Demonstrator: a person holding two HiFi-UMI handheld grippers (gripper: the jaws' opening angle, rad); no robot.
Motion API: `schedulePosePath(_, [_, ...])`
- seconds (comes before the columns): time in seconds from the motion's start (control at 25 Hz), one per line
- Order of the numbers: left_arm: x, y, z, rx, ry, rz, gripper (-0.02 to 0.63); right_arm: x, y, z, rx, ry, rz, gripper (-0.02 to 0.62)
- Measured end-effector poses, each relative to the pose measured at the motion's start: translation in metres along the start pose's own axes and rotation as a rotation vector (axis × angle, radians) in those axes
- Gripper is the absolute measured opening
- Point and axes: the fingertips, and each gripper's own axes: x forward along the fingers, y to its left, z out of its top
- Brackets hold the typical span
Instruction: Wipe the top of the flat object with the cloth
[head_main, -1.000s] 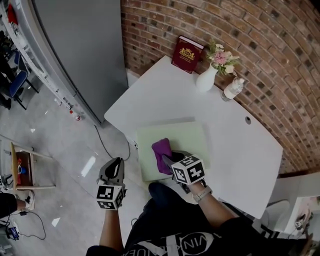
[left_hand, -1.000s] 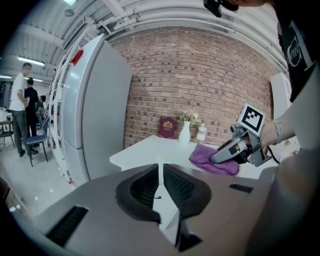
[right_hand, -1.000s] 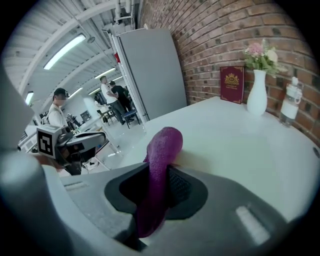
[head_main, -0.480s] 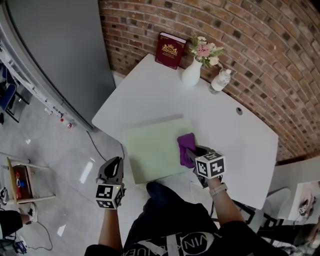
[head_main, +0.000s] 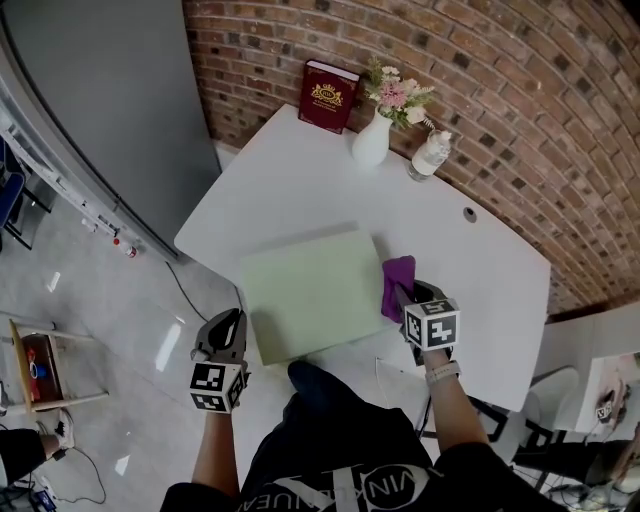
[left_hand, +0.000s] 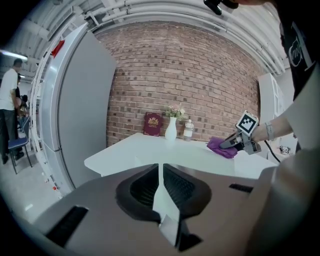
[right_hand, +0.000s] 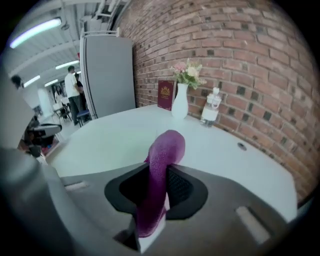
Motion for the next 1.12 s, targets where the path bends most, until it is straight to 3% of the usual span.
schedulePosePath(0.08, [0.001,-0.003,0.000,0.003,0.002,-0.004,0.032,-0.012,-0.003,0.011,-0.091,-0.051,-0.080,0.078])
schedulePosePath(0.16, [0.002,-0.005,0.001,0.008,-0.003,-0.005,0.032,-0.023,0.008,0.023,-0.124,-0.112,-0.086,0.078])
schedulePosePath(0.24, [0.001,-0.006,0.000,0.008,-0.005,-0.002,0.032,-0.030,0.031,0.031,-0.100,-0.155,-0.020,0.078])
schedulePosePath(0.4, [-0.009,-0.005,-0.003,-0.004,-0.007,0.018,0.032,-0.033,0.101,0.039,-0.039,-0.182,0.204,0.078])
schedulePosePath(0.76, [-0.058,0.012,-0.017,-0.047,-0.023,0.119,0.032,-0.029,0.261,0.039,-0.082,-0.116,0.596,0.078])
schedulePosePath(0.92, [-0.083,0.025,-0.026,-0.072,-0.028,0.183,0.032,-0.028,0.311,0.032,-0.134,-0.068,0.691,0.078])
schedulePosePath(1.12, [-0.105,0.035,-0.032,-0.093,-0.037,0.236,0.032,-0.019,0.331,0.015,-0.192,0.000,0.708,0.078])
